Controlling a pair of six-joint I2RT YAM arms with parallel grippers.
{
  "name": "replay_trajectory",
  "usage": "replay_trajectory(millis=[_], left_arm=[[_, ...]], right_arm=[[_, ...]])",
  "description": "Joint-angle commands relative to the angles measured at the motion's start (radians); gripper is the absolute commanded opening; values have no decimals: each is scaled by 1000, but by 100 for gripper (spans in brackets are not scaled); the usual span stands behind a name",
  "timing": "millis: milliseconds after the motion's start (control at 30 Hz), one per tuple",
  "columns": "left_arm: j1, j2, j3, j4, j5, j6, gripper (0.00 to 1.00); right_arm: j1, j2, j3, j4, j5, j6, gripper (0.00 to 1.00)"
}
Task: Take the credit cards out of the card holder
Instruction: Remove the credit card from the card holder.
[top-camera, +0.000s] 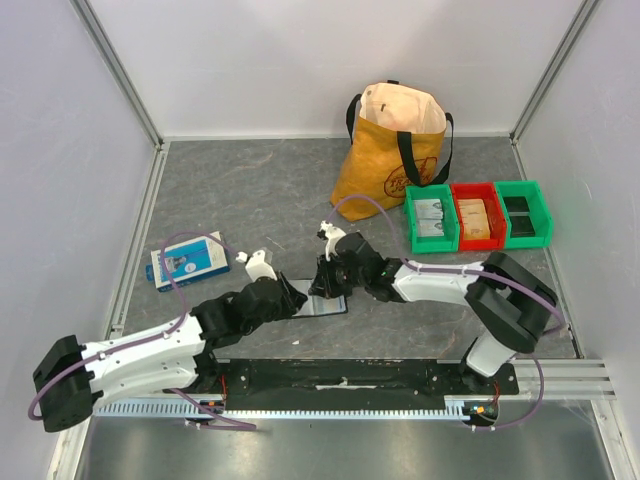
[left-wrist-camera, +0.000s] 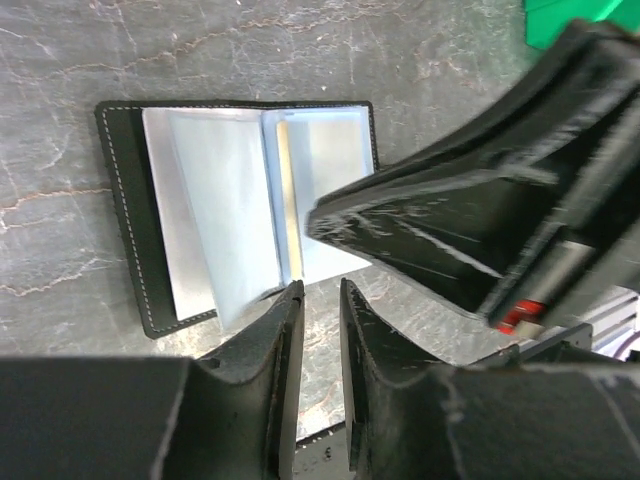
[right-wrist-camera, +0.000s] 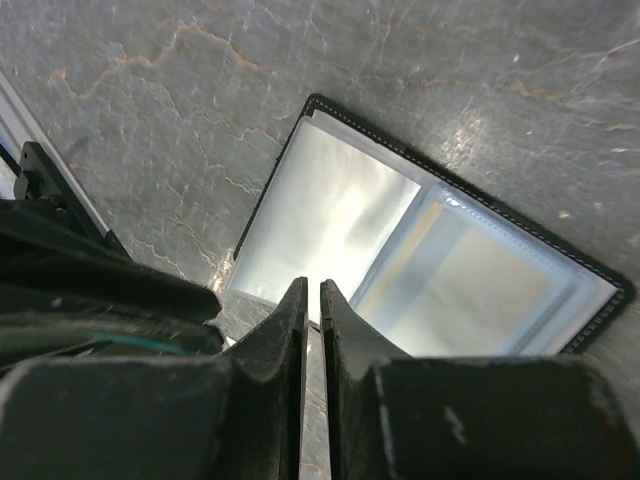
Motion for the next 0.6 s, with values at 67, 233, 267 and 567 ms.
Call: replay_trajectory(millis=[67, 233, 267, 567], left_arm=[[32, 2, 63, 28, 20, 112, 29], [110, 71, 34, 109, 139, 141, 29], [123, 95, 25, 117, 153, 142, 28], [168, 177, -104, 195, 164, 77, 23]], right_arm=[[0, -133, 9, -91, 151, -47, 15], [-45, -170, -43, -116, 219, -23, 16], [-51, -171, -51, -113, 214, -12, 17], [-62, -164, -91, -110, 194, 17, 28]])
